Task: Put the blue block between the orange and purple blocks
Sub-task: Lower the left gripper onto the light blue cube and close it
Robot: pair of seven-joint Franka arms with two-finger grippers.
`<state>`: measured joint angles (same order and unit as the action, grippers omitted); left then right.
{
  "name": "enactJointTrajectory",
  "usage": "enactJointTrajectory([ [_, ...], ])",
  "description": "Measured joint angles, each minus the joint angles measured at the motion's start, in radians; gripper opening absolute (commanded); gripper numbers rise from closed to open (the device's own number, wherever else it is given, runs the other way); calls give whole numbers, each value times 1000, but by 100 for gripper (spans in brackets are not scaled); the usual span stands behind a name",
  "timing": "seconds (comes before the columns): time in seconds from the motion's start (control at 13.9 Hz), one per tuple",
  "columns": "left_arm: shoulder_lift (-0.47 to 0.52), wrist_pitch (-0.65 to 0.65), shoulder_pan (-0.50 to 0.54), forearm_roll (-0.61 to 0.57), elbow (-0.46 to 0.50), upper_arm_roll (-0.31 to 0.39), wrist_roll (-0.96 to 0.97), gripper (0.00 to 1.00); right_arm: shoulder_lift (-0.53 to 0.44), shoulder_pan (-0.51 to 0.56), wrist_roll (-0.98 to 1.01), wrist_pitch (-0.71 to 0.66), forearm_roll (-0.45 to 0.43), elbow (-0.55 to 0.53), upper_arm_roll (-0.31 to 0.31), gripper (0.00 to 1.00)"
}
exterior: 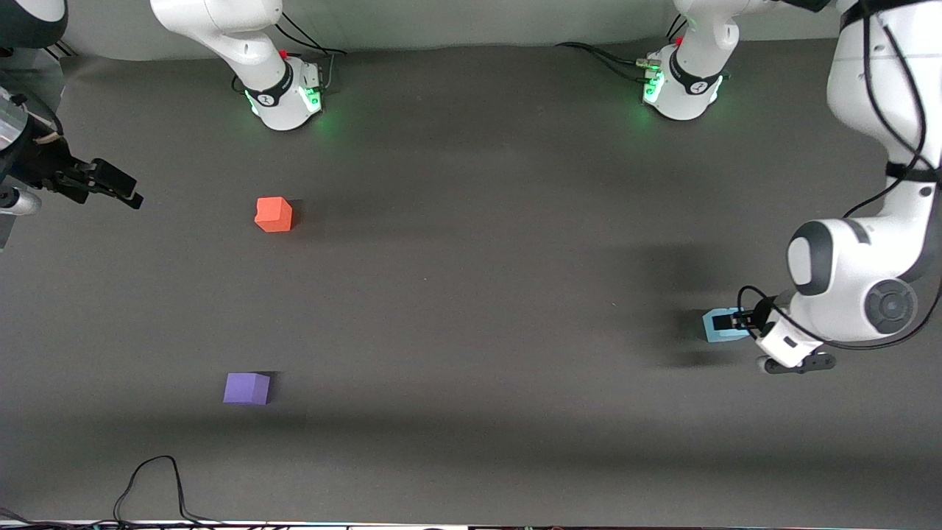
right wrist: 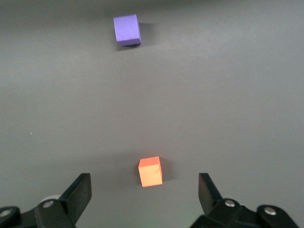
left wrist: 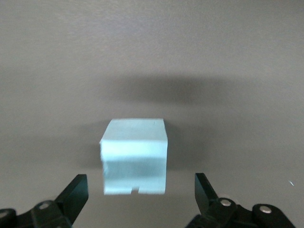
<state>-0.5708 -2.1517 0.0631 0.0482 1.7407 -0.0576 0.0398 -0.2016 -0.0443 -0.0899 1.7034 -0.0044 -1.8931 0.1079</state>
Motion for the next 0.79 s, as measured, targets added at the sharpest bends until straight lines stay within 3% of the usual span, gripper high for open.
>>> enactJointTrajectory([
  [0.5, -18, -91, -4, 0, 71, 0, -26, 97, 0, -1, 14, -17, 0, -5, 2, 100],
  [0.57, -18, -101, -4, 0, 77, 0, -26, 81, 0, -1, 14, -17, 0, -5, 1, 100],
  [0.72, -18, -104, -4, 0, 84, 0, -26, 32, 0, -1, 16, -17, 0, -5, 1, 100],
  [0.79, -18, -104, -4, 0, 85, 0, -27, 23, 0, -1, 17, -15, 0, -5, -1, 100],
])
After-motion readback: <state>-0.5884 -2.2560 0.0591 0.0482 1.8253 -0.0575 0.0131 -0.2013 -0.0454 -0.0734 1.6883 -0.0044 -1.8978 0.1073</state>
